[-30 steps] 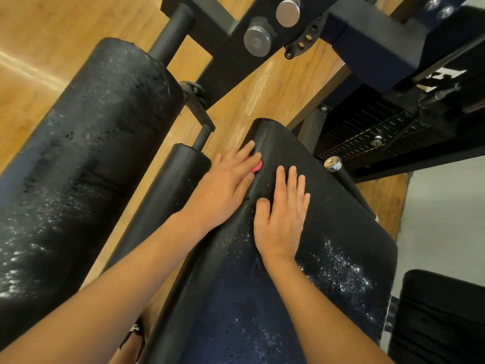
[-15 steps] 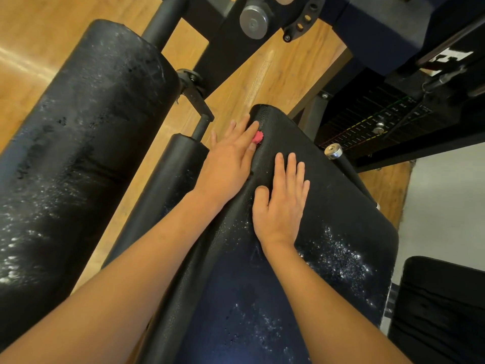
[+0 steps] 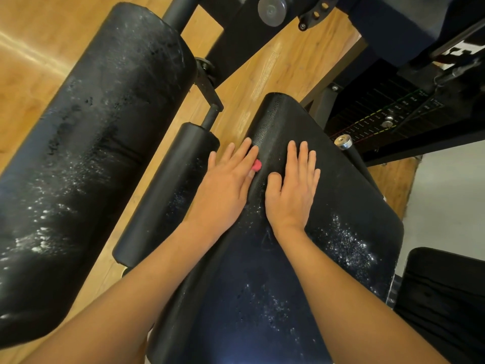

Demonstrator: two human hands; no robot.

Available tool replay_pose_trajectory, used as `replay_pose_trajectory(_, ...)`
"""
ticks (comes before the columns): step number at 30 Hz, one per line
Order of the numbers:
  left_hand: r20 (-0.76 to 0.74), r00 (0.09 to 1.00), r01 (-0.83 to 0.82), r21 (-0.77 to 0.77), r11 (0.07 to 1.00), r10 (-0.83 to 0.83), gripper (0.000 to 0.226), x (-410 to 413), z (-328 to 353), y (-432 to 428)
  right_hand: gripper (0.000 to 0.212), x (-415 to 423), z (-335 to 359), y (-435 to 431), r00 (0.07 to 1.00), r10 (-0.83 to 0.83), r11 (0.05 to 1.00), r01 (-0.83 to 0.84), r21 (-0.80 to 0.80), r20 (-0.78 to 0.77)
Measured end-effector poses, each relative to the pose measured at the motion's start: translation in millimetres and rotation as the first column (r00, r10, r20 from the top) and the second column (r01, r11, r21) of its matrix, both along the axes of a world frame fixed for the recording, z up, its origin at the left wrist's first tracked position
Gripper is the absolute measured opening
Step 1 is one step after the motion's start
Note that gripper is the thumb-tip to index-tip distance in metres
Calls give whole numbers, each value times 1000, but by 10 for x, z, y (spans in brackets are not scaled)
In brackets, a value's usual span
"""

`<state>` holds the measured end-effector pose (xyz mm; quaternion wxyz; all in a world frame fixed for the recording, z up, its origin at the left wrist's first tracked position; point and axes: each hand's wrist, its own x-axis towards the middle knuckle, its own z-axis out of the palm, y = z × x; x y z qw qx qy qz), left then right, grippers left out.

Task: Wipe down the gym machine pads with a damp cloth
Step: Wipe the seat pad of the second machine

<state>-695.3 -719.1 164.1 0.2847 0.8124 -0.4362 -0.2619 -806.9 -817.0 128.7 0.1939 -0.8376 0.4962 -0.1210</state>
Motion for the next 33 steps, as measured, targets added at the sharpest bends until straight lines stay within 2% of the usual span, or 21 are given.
replay_pose_trajectory(3, -35, 999, -8, -12, 1000, 7, 51, 88, -15, -115, 71, 10, 11, 6, 1000, -7, 1000, 7, 1, 9)
replay_pose_trajectory(7, -3, 1000, 11, -14, 1000, -11, 51, 177, -104, -116, 72, 42, 40, 34, 1000, -10, 1000, 10, 8, -1)
replay_pose_trajectory(17, -166, 986, 15, -57, 998, -24, 52, -83, -86, 534, 70, 2, -6, 5, 1000, -4, 1000, 4, -11, -1)
replay_pose_trajectory(21, -167, 986, -26, -55, 998, 17, 50, -232, -60, 742, 70, 18, 15, 17, 1000, -5, 1000, 5, -7, 9)
replay_pose_trajectory(28, -109, 993, -52, -50, 997, 46, 49, -100, -63, 351, 70, 14, 27, 1, 1000, 3, 1000, -3, -10, 7)
replay_pose_trajectory(33, -157, 987, -32, -38, 999, 26, 49, -156, -40, 472, 70, 6, 26, -4, 1000, -9, 1000, 9, -8, -3)
